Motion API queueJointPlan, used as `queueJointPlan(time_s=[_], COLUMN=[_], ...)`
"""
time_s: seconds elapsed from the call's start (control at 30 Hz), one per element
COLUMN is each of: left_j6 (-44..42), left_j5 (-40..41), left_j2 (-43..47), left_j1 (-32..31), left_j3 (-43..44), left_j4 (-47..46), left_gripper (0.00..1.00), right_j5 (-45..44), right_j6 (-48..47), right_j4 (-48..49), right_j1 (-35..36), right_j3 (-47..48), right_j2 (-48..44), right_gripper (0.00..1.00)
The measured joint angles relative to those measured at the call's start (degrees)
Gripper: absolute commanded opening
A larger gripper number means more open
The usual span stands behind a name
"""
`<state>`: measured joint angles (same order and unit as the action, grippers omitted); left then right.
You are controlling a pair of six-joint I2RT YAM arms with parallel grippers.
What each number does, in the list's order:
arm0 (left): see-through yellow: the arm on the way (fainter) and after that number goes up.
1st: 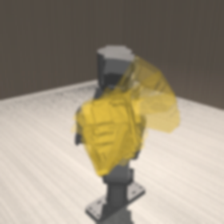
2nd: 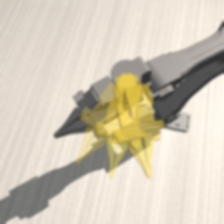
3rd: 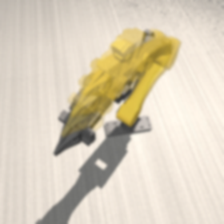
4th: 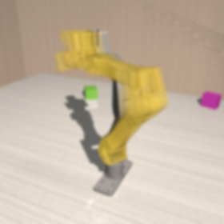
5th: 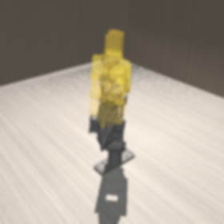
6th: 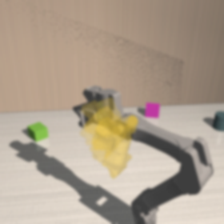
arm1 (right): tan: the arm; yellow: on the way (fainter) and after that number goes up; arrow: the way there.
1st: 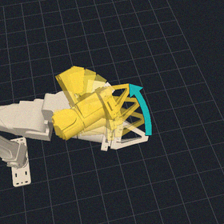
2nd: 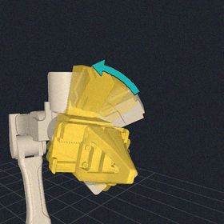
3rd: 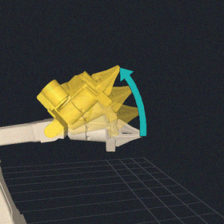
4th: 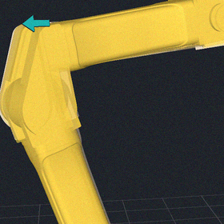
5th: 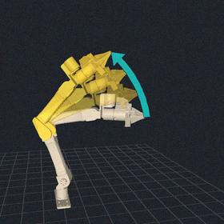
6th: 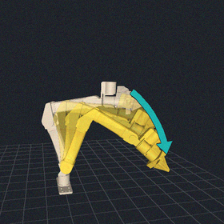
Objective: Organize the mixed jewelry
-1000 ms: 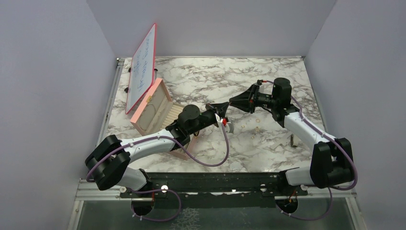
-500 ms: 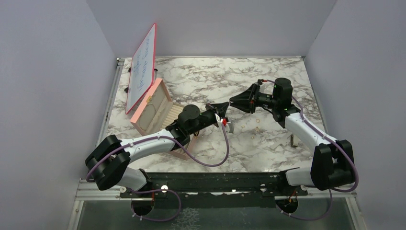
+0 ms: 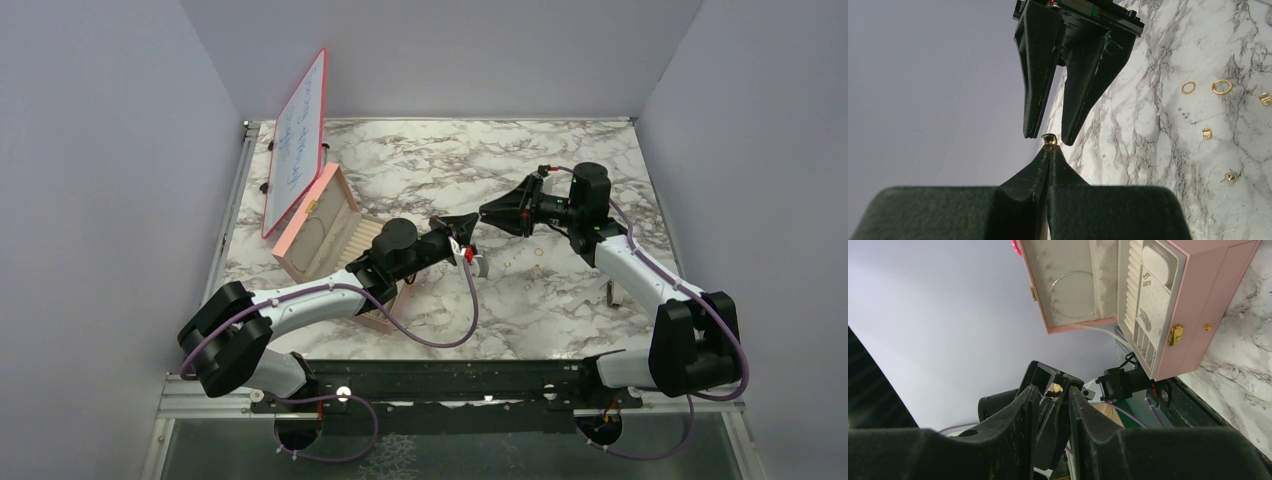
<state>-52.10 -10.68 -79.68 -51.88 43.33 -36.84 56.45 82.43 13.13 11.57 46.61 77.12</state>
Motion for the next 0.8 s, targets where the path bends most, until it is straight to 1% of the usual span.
queueJointPlan(time_s=[0.07, 0.13, 0.23, 0.37, 0.47, 0.8], left_j6=[0.0, 0.0, 0.04, 0.24, 0.39, 0.42], left_j5=[0.0, 0.0, -0.02, -0.02, -0.02, 0.0], left_j2=[0.0, 0.0, 0.0, -0.02, -0.09, -0.72], left_j1=[0.0, 0.0, 0.0, 0.0, 0.0, 0.0], left_j3=[0.0, 0.0, 0.04, 0.07, 0.2, 0.92], left_j4=[0.0, 0.0, 0.0, 0.0, 0.0, 0.02], left_gripper=[0.0, 0.0, 0.0, 0.0, 0.0, 0.0], right_j5=[0.0, 0.0, 0.02, 0.07, 0.2, 1.16], right_j6=[-0.04, -0.11, -0.37, -0.63, -0.9, -1.46], right_j4=[-0.02, -0.04, -0.09, -0.17, -0.2, -0.17], right_j1=[0.0, 0.0, 0.0, 0.0, 0.0, 0.0], right_j3=[0.0, 0.0, 0.15, 0.39, 0.39, 0.39], right_j2=[0.07, 0.13, 0.26, 0.68, 0.76, 1.03], right_gripper=[0.28, 0.27, 0.27, 0.3, 0.29, 0.19])
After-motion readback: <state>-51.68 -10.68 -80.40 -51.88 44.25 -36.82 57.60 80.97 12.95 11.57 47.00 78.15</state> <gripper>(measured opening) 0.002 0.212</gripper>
